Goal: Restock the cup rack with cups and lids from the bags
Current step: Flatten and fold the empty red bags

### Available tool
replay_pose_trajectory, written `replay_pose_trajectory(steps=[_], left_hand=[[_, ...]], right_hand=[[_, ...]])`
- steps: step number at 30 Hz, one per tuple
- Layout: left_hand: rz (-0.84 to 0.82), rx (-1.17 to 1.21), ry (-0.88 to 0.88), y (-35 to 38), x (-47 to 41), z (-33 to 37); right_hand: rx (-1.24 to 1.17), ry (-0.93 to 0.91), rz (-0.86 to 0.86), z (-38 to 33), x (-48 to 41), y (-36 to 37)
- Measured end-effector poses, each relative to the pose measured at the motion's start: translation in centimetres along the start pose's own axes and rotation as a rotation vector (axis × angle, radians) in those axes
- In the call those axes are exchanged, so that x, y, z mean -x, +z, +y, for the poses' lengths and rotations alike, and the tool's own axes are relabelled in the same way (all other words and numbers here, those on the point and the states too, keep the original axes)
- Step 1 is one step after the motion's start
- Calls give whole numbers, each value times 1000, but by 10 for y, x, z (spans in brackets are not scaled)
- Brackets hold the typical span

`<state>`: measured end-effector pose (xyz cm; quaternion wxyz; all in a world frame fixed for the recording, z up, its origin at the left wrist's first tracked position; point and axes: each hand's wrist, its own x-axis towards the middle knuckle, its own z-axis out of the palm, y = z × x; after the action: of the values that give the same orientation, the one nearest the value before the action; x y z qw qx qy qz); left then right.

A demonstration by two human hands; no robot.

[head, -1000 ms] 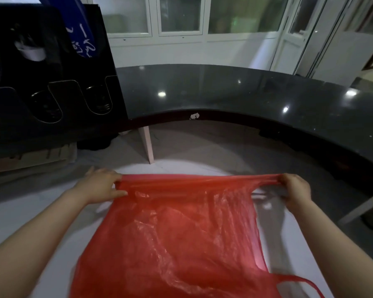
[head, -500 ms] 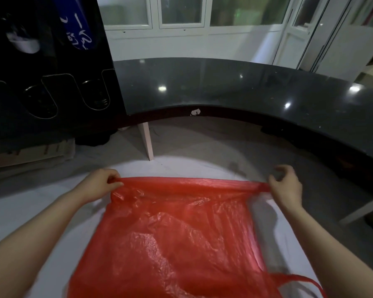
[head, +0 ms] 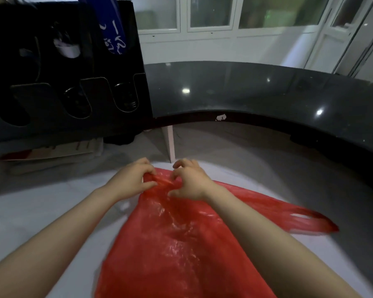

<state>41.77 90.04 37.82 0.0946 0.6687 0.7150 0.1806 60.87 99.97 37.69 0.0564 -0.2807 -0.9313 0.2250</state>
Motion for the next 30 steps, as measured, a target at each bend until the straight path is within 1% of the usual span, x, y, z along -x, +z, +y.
replay_pose_trajectory(steps=[4, 7, 9, 12, 14, 18, 20, 22, 24, 26, 27, 29, 30], left_hand=[[12, -48, 39, -9, 2, -5], [-1, -40, 52, -11, 3, -8], [-39, -44, 51, -12, 2, -12], [-128, -181, 34, -12, 1, -21], [-141, -243, -14, -13, 2, -31], [-118, -199, -116, -17, 5, -48], [-155, -181, -172, -19, 5, -55], [-197, -85, -248, -20, 6, -64], [-169, 147, -366, -18, 9, -74], [-119, 393, -515, -14, 14, -84], [-109, 469, -577, -11, 17, -89], [-109, 520, -639, -5, 24, -96], [-112, 500, -641, -3, 26, -99]], right_hand=[[123, 84, -179, 8, -8, -2], [140, 135, -282, 15, -7, -4], [98, 168, -314, 17, -6, -5], [48, 184, -278, 21, -5, -12], [15, 206, -270, 27, -3, -17], [10, 239, -377, 40, 1, -19], [67, 232, -410, 48, 4, -16], [151, 232, -405, 58, 8, -16], [204, 246, -385, 72, 13, -20], [199, 285, -360, 87, 19, -26], [189, 309, -350, 94, 23, -29], [174, 367, -338, 109, 30, -30], [165, 400, -327, 115, 33, -29]])
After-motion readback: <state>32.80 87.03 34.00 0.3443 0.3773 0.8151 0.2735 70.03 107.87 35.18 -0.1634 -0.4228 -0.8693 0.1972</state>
